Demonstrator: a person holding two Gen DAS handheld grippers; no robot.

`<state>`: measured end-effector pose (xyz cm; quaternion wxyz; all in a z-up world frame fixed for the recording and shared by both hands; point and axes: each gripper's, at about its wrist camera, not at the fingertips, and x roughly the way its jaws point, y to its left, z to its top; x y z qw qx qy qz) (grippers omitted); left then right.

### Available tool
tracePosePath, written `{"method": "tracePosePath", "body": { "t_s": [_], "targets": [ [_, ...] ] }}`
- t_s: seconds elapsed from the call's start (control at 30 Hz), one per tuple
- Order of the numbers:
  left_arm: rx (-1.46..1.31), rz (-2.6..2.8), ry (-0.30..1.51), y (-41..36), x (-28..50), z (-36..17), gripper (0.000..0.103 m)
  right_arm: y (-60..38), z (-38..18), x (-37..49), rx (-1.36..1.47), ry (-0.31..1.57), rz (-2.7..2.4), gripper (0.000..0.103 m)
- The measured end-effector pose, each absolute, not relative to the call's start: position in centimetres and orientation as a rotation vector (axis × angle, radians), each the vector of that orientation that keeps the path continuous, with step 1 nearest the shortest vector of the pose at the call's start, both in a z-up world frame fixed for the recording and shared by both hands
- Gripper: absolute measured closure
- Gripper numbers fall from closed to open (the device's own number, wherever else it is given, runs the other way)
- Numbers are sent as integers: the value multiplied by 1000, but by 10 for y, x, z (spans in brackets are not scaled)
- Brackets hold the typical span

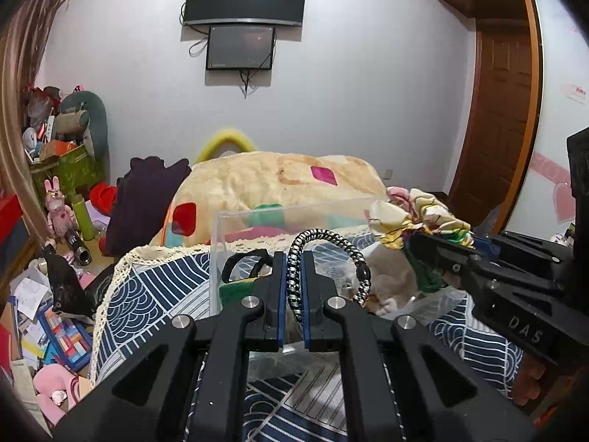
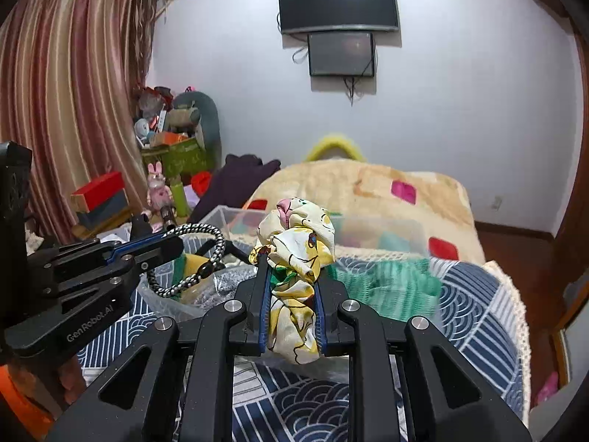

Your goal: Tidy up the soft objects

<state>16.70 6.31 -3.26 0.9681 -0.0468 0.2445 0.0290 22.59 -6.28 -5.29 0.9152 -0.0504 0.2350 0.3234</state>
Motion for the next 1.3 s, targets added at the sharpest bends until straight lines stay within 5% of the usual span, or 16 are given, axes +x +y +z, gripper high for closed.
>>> {"method": "tracePosePath", "body": {
  "t_s": [0.43,0.77,1.07,1.3],
  "targets": [
    [-51,52,573,59,181,-54,93,-41,-73,232,-209,548,680,79],
    [-50,34,541,56,160,-42,76,-50,-63,223,-224,508,655,50],
    [-57,12,469,52,132,-16,69,-74,-38,210,-160,439,642,50],
    [-57,-10,395,44,101,6,50,-93,-17,190,-120,369,645,50]
  ]
}}
